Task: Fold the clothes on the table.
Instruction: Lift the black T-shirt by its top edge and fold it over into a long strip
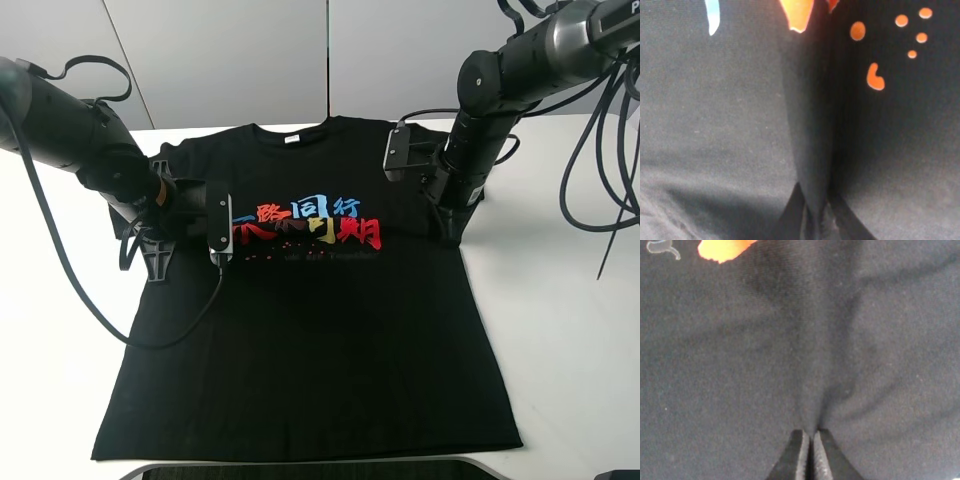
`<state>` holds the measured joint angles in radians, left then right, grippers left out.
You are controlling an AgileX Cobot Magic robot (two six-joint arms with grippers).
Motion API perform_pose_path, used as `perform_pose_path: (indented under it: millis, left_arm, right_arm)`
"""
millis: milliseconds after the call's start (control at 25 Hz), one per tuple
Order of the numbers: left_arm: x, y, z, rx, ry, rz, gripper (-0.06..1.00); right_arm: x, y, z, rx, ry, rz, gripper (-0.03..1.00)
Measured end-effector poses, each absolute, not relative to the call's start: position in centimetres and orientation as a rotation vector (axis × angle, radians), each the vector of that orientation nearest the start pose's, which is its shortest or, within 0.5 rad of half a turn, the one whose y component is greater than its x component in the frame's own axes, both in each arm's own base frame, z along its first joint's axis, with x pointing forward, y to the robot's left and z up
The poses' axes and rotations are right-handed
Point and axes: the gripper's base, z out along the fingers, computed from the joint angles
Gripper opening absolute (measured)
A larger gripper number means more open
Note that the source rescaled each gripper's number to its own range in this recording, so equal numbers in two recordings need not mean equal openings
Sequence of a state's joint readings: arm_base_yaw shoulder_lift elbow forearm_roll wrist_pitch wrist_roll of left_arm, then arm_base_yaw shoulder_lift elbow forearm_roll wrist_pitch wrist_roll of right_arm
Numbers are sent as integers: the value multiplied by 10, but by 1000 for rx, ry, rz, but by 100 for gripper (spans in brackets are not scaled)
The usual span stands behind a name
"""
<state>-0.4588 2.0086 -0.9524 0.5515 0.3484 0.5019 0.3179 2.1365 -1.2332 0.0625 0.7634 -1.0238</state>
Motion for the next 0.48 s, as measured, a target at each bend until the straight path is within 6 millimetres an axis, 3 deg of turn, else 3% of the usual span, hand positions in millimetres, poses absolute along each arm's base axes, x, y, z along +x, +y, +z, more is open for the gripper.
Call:
perform_pose_path:
  millis: [480]
  left_arm:
    - [314, -137, 86, 1878, 2152, 371, 0]
  right_arm:
    - [354, 118, 86, -1817, 2526, 17, 1]
